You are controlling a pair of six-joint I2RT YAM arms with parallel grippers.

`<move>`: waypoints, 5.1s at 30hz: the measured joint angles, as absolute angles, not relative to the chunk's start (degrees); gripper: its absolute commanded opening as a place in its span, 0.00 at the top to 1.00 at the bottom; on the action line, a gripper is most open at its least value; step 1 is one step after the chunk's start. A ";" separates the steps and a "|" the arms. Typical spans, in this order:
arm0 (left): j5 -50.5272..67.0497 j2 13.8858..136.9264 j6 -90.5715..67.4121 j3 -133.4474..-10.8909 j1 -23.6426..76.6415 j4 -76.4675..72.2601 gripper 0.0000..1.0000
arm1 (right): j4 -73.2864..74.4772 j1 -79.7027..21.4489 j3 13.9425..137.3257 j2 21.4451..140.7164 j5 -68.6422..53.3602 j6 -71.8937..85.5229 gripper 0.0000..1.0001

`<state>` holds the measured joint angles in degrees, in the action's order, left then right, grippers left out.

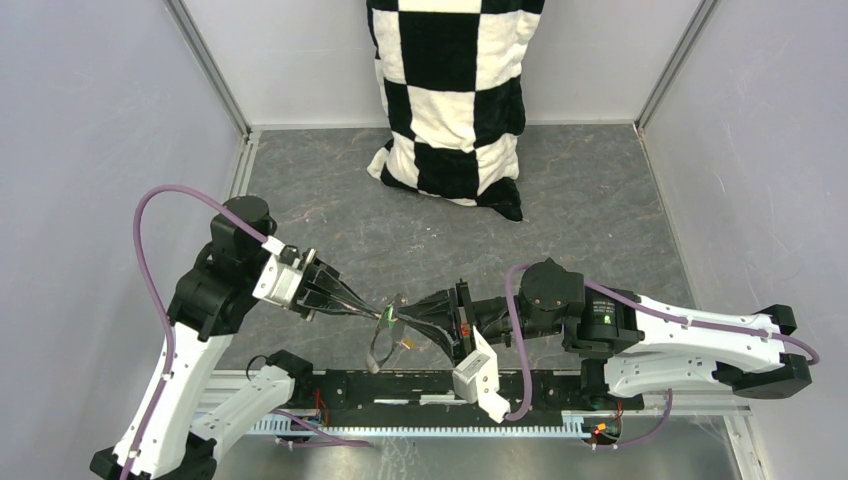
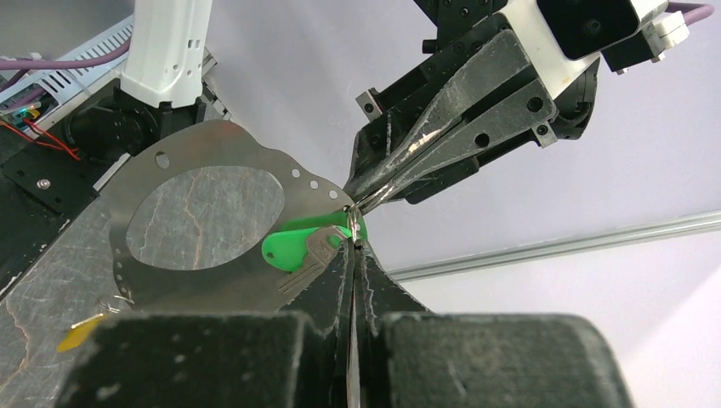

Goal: Put the keys on the keyring

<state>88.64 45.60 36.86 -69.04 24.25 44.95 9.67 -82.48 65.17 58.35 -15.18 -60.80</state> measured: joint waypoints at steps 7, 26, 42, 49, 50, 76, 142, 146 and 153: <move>88.64 45.08 36.86 -69.04 24.25 44.97 0.98 | 8.88 -82.56 65.14 58.35 -15.86 -60.47 1.00; 88.62 44.10 37.04 -68.93 24.25 44.97 0.98 | 7.79 -83.02 65.17 58.96 -16.71 -59.81 1.00; 87.02 43.66 37.67 -67.31 24.25 45.23 0.98 | 6.90 -83.26 65.17 59.00 -16.71 -59.61 1.00; 86.89 43.48 37.82 -66.81 24.25 45.36 0.98 | 6.90 -83.26 65.17 59.20 -16.71 -59.64 1.00; 86.89 43.46 37.82 -66.72 24.25 45.36 0.98 | 6.90 -83.26 65.17 59.24 -16.73 -59.64 1.00; 87.13 42.19 39.22 -64.40 24.25 45.39 0.98 | 9.54 -83.26 70.65 64.27 -15.49 -58.06 1.00; 81.69 37.52 22.72 -57.10 24.21 18.13 0.98 | 26.33 -81.14 90.26 74.41 -6.28 -50.78 0.48; 83.96 38.06 26.28 -59.02 24.21 21.89 0.98 | 29.67 -79.59 93.80 76.03 -11.88 -50.72 0.47; 85.01 38.13 29.45 -59.29 24.21 25.12 0.98 | 34.89 -75.92 99.11 79.42 -20.82 -50.57 0.48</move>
